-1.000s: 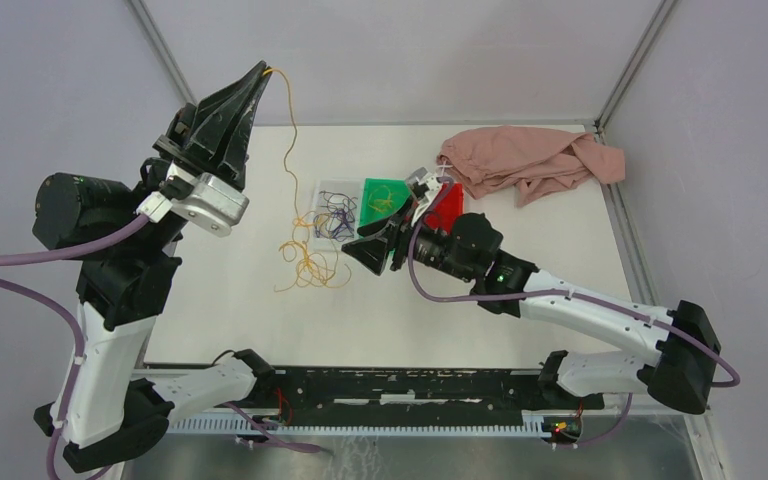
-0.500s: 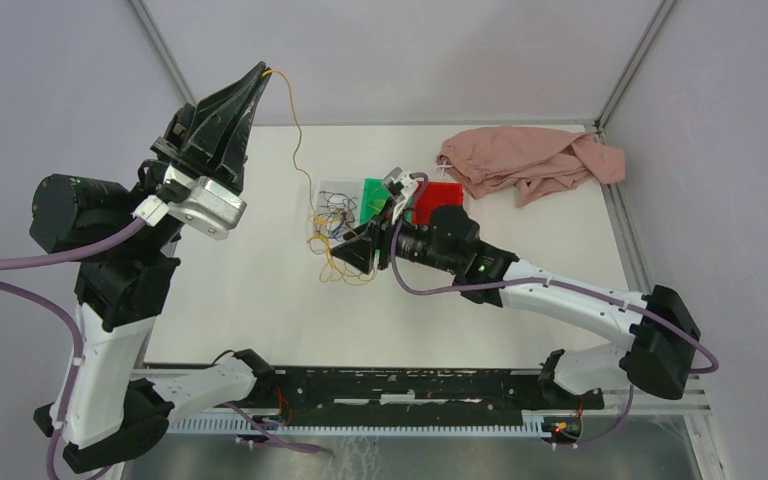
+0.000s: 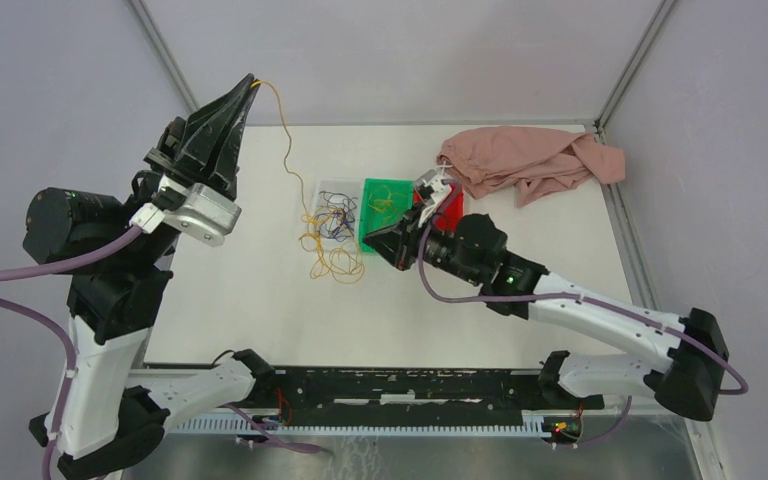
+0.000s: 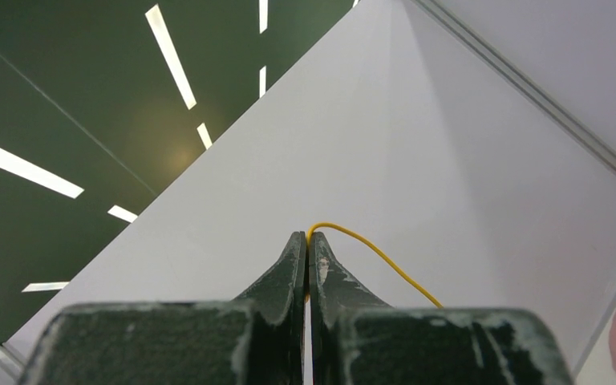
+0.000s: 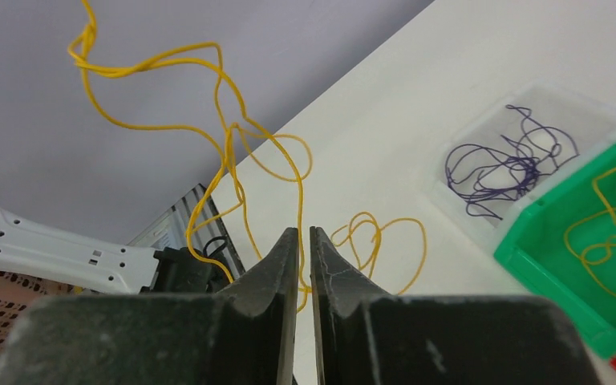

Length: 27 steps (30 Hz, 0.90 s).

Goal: Untangle the cables
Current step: Untie the cable.

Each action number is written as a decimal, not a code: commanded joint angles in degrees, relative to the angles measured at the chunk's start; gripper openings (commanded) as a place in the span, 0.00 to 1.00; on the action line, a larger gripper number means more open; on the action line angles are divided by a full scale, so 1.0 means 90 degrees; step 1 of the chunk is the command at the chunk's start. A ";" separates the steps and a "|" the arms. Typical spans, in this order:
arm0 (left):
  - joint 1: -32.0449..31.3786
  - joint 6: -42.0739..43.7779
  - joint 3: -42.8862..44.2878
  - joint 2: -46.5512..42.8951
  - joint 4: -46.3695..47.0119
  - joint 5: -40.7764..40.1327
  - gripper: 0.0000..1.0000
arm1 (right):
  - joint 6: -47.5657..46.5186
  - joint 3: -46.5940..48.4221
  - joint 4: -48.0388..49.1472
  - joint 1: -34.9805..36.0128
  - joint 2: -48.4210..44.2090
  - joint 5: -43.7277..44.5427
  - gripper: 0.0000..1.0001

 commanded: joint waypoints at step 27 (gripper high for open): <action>-0.0017 0.0352 -0.0015 -0.0263 -0.0572 -0.0748 0.03 | -0.1158 0.1308 -0.0309 0.0614 0.1172 0.0345 0.71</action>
